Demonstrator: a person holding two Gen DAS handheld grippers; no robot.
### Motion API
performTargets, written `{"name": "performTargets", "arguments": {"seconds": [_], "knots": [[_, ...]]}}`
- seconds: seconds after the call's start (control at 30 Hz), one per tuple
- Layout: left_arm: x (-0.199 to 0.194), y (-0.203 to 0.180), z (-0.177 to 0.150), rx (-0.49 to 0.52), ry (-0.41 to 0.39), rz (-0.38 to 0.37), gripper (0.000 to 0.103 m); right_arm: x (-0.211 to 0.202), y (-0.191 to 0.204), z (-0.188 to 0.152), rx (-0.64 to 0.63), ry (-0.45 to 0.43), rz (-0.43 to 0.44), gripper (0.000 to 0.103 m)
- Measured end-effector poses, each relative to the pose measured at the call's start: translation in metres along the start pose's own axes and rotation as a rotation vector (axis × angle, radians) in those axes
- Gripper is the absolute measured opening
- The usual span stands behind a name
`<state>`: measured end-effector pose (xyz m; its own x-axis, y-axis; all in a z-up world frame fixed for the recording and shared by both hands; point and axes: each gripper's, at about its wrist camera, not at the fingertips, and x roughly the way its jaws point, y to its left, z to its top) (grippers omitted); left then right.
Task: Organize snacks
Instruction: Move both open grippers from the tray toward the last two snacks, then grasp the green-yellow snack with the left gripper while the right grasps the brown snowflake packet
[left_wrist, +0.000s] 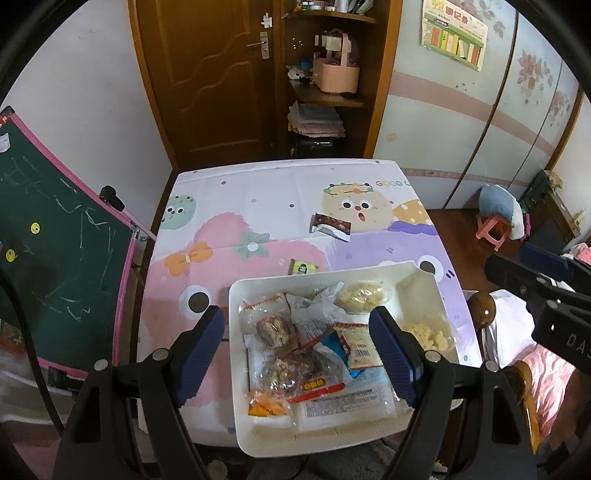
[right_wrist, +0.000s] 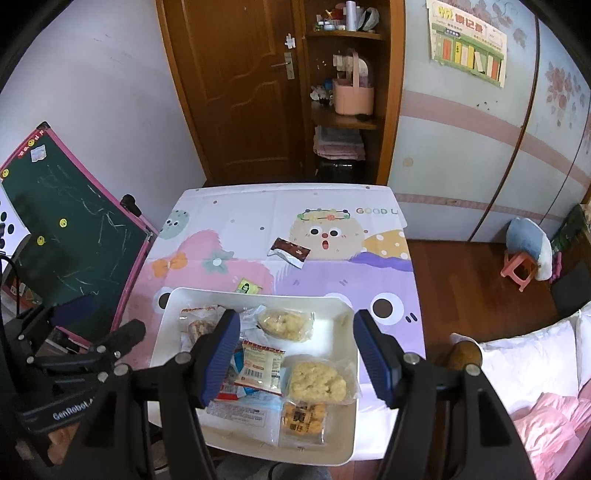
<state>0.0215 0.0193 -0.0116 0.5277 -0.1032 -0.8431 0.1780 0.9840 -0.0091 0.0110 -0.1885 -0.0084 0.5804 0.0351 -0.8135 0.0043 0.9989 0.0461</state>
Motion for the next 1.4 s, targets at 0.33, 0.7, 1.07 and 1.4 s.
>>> {"name": "performTargets", "arguments": {"seconds": [0.33,0.7,1.07,1.4], "knots": [[0.033,0.03,0.061,0.023,-0.018,-0.008,0.079,0.044,-0.001,0.036,-0.025,0.051,0.084,0.064],[0.039,0.044,0.153,0.031,-0.176,-0.02,0.085,0.057,-0.011,0.121,-0.058,-0.077,0.037,0.064],[0.178,0.026,0.162,0.071,0.141,-0.173,0.089,0.206,-0.002,0.161,-0.218,0.119,0.077,0.064],[0.315,0.019,0.094,0.024,0.509,-0.189,0.088,0.353,0.002,0.115,-0.277,0.439,0.15,0.064]]}}
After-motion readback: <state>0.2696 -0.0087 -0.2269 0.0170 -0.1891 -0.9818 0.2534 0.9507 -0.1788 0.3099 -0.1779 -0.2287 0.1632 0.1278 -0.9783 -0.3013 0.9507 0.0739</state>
